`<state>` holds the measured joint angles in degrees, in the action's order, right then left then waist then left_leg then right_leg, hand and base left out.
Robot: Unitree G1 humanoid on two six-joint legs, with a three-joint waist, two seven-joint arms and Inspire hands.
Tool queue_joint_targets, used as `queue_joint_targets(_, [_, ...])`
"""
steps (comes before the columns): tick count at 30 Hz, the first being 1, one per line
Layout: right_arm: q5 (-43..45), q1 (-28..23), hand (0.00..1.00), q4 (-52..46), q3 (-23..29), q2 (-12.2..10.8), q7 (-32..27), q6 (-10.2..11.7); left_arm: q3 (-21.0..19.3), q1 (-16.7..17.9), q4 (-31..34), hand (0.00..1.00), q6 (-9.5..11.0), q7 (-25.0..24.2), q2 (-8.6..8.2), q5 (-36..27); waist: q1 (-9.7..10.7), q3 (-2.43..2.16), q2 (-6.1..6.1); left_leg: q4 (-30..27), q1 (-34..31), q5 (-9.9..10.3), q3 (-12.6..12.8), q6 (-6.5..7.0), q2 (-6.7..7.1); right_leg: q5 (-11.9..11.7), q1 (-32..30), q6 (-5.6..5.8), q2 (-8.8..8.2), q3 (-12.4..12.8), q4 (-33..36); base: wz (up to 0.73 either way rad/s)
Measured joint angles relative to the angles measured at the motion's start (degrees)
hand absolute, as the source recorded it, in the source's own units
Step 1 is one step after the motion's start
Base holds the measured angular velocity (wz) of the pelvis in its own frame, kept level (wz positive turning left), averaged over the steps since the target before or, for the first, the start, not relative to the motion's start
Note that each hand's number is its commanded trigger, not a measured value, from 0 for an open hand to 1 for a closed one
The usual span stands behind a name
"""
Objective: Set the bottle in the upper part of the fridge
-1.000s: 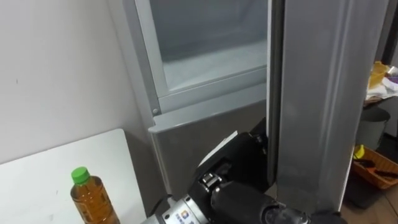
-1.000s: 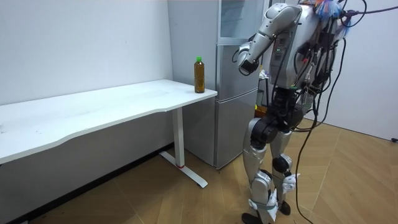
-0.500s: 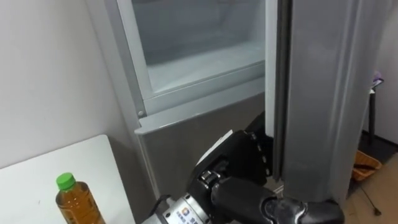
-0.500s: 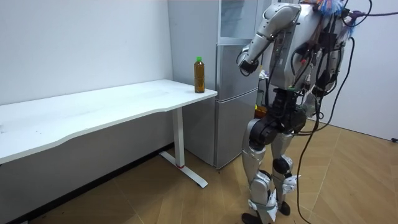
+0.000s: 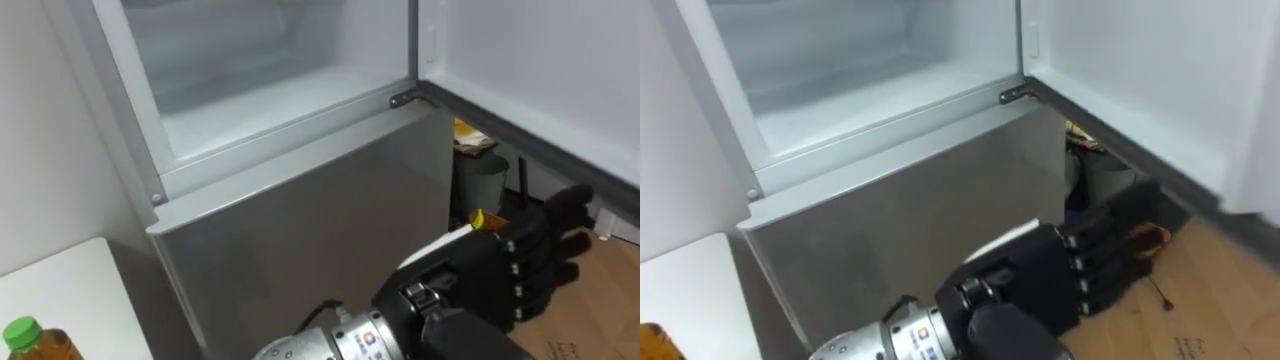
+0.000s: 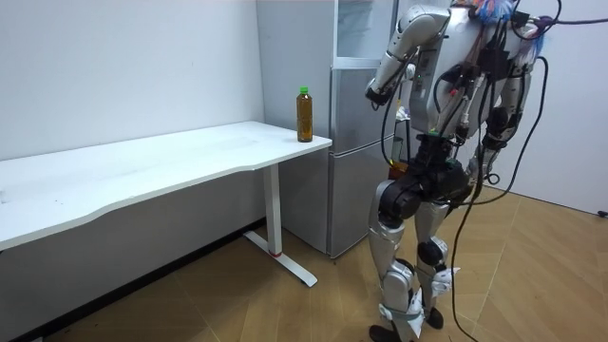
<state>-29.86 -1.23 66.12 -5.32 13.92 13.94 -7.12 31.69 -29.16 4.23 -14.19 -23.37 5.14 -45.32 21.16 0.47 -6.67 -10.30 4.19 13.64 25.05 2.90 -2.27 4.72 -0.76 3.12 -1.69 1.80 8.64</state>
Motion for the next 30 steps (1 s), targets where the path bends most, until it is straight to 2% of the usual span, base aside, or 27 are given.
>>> queue_joint_targets(4, [-0.69,-0.01,0.0,0.28,0.07,-0.01,0.13,-0.04,0.01,0.0,0.0,0.0,-0.44,-1.2,0.01,0.0,0.66,0.05,-0.01,0.17,0.43,-0.1,0.22,-0.31,-0.04,0.37,-0.23,-0.26,0.28,0.46,-0.05,-0.03])
queue_joint_targets(11, [-1.18,0.12,0.0,0.87,0.48,-0.01,0.54,-0.02,0.02,-0.01,-0.13,0.0,-0.49,-2.09,0.03,0.03,0.64,0.29,-0.14,0.78,0.58,-0.06,1.12,-0.66,-0.13,0.57,-0.29,-0.32,0.61,1.36,-0.17,-0.07])
queue_joint_targets(18, [-1.03,0.24,0.0,1.09,0.94,-0.13,0.49,-0.25,-0.02,-0.01,-0.83,0.0,-0.63,-2.07,0.03,-0.12,0.42,0.4,-0.07,1.01,0.42,0.1,0.94,-0.92,-0.26,0.77,-0.09,-0.4,0.67,0.97,-0.86,0.01])
queue_joint_targets(24, [-1.38,0.09,0.0,0.52,0.23,-0.2,-0.09,-0.42,0.04,0.35,-3.6,0.0,-0.82,-2.04,0.21,0.76,-0.3,0.69,0.33,1.11,0.36,0.16,0.64,-1.05,-0.35,1.16,0.0,-0.56,0.69,0.45,-0.83,0.02])
queue_joint_targets(27, [-1.06,0.32,0.0,0.41,-0.34,-0.39,-0.67,-0.07,0.63,2.65,-5.34,0.0,-0.76,-1.97,1.04,5.31,-1.4,1.12,0.96,1.08,0.29,0.11,0.64,-1.13,-0.44,1.26,-0.01,-0.69,0.75,0.22,-0.72,0.02])
queue_joint_targets(29, [-0.93,0.32,0.0,0.42,-0.29,-0.83,-1.1,0.3,0.58,6.75,-6.52,0.0,-0.43,-2.0,1.84,9.5,-2.03,1.42,1.62,1.11,0.17,0.03,-0.04,-1.28,-0.41,1.46,0.25,-0.87,0.68,-0.65,-0.71,0.13])
queue_joint_targets(30, [-0.79,0.05,0.0,0.42,-0.12,-1.0,-1.26,0.54,0.51,10.15,-7.78,0.0,-0.29,-2.01,2.64,12.97,-2.67,1.44,2.13,1.07,0.22,-0.08,-0.56,-1.46,-0.17,1.54,0.45,-0.99,0.7,-1.04,-0.81,0.23])
